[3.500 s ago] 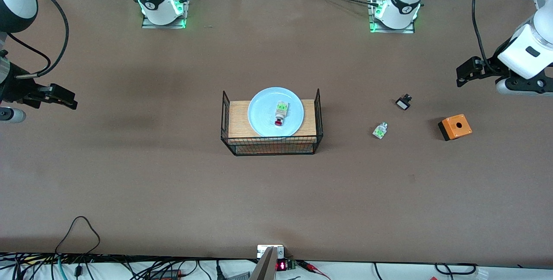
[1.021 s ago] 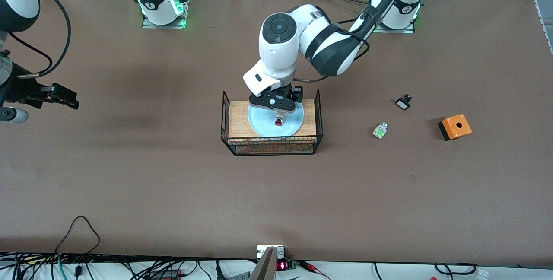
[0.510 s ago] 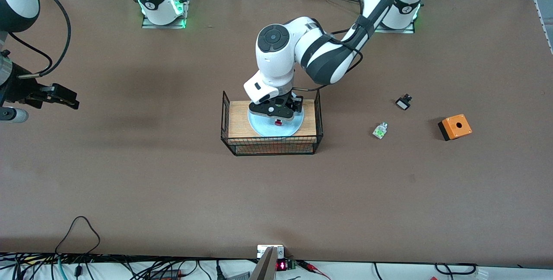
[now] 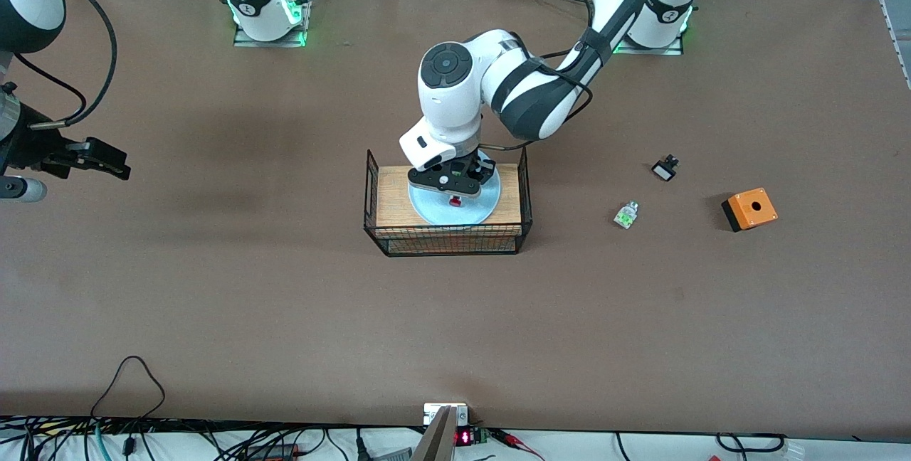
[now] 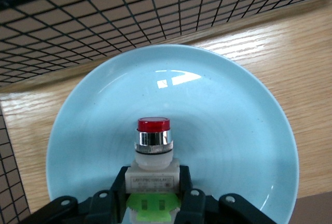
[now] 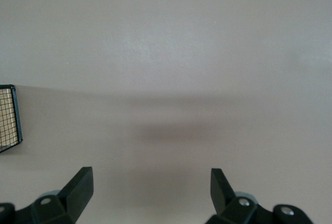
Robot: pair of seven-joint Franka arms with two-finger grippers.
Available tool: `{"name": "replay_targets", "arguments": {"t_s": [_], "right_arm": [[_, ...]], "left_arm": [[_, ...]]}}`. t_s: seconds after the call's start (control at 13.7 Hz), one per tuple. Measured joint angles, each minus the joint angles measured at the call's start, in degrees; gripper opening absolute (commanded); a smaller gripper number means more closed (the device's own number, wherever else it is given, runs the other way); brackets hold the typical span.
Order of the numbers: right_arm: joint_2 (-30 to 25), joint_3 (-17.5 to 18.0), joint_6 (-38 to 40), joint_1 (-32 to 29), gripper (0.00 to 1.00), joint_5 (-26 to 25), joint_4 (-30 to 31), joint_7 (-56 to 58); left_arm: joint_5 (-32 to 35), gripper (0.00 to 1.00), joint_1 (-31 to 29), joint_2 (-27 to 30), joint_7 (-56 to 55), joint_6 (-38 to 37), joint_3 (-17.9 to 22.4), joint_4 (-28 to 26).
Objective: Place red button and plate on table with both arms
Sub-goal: 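Close the left gripper on the red button's green base, then lift the red button with the left gripper and carry it beside the orange box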
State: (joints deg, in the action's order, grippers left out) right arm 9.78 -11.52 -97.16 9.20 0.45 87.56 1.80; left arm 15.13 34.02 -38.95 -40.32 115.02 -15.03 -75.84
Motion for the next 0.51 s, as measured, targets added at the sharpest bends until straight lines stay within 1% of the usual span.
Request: {"name": "replay_targets", "arguments": {"t_s": [0.15, 0.29, 0.51], "right_arm": [[0.0, 0.0, 0.0, 0.0, 1.0, 0.0, 0.0, 0.0], [0.0, 0.0, 0.0, 0.01, 1.0, 0.0, 0.0, 0.0], [0.0, 0.01, 0.01, 0.02, 1.0, -0.01, 0.0, 0.0]], "left_arm": [[0.0, 0.03, -0.01, 0.3, 0.0, -1.0, -0.01, 0.57], [-0.02, 0.03, -0.04, 1.6, 0.0, -4.53, -0.05, 2.07], [-1.26, 0.02, -0.59, 7.18, -0.11, -12.4, -0.02, 3.19]]}}
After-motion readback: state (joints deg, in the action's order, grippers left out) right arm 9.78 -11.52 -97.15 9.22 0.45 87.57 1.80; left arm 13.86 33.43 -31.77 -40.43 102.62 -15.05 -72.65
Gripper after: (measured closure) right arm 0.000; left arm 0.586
